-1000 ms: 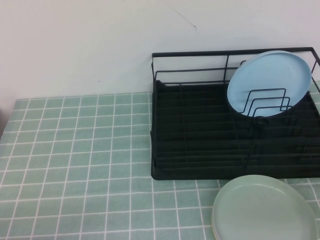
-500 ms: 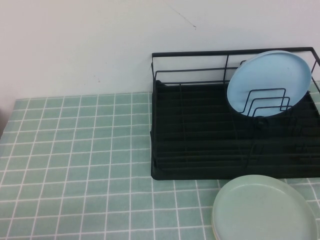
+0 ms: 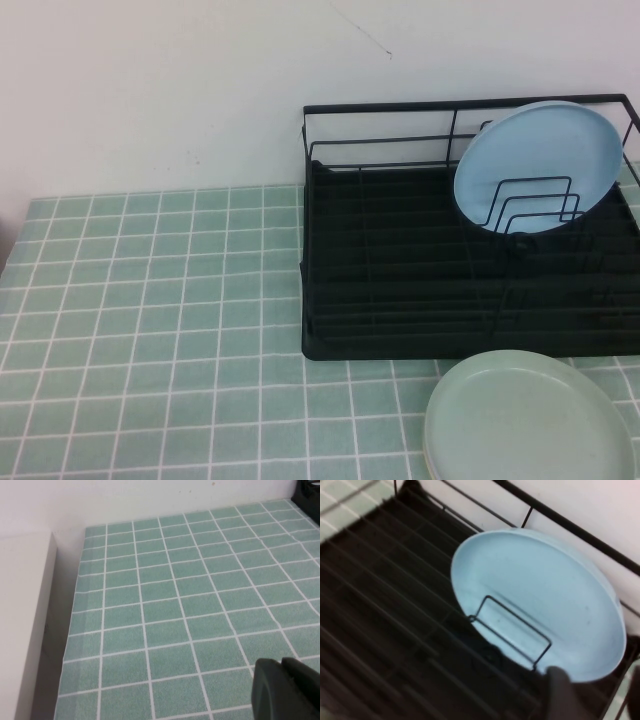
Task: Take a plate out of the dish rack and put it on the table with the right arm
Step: Grasp the plate from the shelf
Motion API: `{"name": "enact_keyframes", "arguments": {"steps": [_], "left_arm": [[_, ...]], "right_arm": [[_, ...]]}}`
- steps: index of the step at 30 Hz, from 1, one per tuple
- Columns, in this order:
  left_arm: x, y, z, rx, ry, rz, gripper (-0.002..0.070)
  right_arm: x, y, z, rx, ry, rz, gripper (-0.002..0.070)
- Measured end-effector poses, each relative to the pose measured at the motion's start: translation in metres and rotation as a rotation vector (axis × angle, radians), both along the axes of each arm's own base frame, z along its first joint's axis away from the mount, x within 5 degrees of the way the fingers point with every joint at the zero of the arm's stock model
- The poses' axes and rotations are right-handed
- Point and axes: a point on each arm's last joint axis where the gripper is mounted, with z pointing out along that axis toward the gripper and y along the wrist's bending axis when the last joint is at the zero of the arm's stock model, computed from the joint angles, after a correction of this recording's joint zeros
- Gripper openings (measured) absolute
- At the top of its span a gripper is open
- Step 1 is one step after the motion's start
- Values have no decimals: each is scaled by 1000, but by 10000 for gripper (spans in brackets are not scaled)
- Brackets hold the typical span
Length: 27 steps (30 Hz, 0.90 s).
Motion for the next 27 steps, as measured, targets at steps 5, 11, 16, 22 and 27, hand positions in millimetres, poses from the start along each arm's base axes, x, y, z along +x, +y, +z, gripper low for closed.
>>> {"name": "enact_keyframes", "arguments": {"steps": [5,11,16,22,27], "left_arm": [[0,0,0,0,0,0,-4],[0,0,0,0,0,0,-4],[0,0,0,0,0,0,-4],[0,0,0,0,0,0,-4],[0,0,0,0,0,0,-4]], "right_arm": [[33,-2,-17,-128,-31,123,385],[61,7,-41,-260,-121,227,407],[77,18,-59,-339,-177,237,410],[89,20,-67,-370,-231,160,409],[95,19,-76,-393,-234,152,409]]}}
